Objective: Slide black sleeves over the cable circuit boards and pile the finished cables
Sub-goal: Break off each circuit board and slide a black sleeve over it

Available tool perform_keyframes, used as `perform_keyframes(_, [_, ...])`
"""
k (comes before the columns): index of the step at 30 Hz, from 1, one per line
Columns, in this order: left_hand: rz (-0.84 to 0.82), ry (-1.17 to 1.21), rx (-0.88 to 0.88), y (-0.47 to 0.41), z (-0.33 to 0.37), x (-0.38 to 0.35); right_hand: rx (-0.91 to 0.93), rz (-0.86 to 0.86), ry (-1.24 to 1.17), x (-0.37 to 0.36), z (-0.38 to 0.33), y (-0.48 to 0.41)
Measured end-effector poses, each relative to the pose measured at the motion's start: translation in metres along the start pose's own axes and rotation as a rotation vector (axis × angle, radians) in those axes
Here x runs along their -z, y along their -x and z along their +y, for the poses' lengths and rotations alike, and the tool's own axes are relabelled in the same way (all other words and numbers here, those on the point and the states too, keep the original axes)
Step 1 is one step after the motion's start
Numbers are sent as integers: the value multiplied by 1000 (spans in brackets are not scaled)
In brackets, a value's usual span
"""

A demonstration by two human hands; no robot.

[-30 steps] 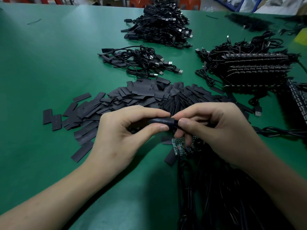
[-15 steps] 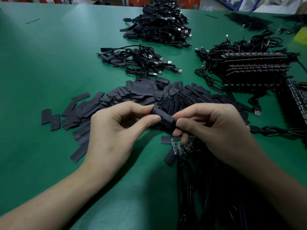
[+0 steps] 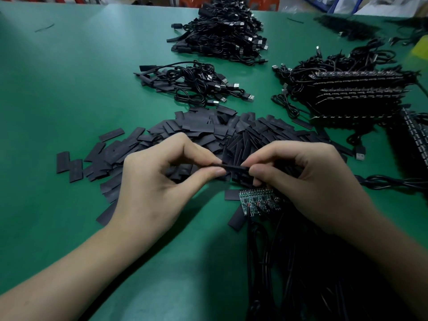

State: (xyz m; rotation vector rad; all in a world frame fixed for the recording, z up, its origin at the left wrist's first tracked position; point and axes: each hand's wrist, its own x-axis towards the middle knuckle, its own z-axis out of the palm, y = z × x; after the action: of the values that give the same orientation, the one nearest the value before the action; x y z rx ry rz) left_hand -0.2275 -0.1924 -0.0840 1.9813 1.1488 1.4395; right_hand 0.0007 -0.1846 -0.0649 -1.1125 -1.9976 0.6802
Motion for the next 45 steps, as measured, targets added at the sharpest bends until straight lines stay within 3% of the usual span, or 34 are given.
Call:
perform_keyframes(3, [-51, -105, -55, 0, 0, 2, 76, 8, 137, 3, -1, 0])
perform_keyframes(8, [-202, 83, 209, 1, -2, -5, 289, 32, 404, 1, -1, 2])
perform_keyframes(12, [-266, 173, 318, 0, -6, -6, 348, 27, 432, 2, 0, 3])
perform_keyframes(16, [-341, 67, 240, -2, -8, -4, 264, 0, 324, 3, 1, 3])
perform_keyframes(29, [-252, -113, -24, -1, -3, -2, 144, -20, 107, 0, 3, 3])
perform_keyframes(45, [-260, -96, -72, 0, -1, -4, 122, -25, 46, 0, 5, 1])
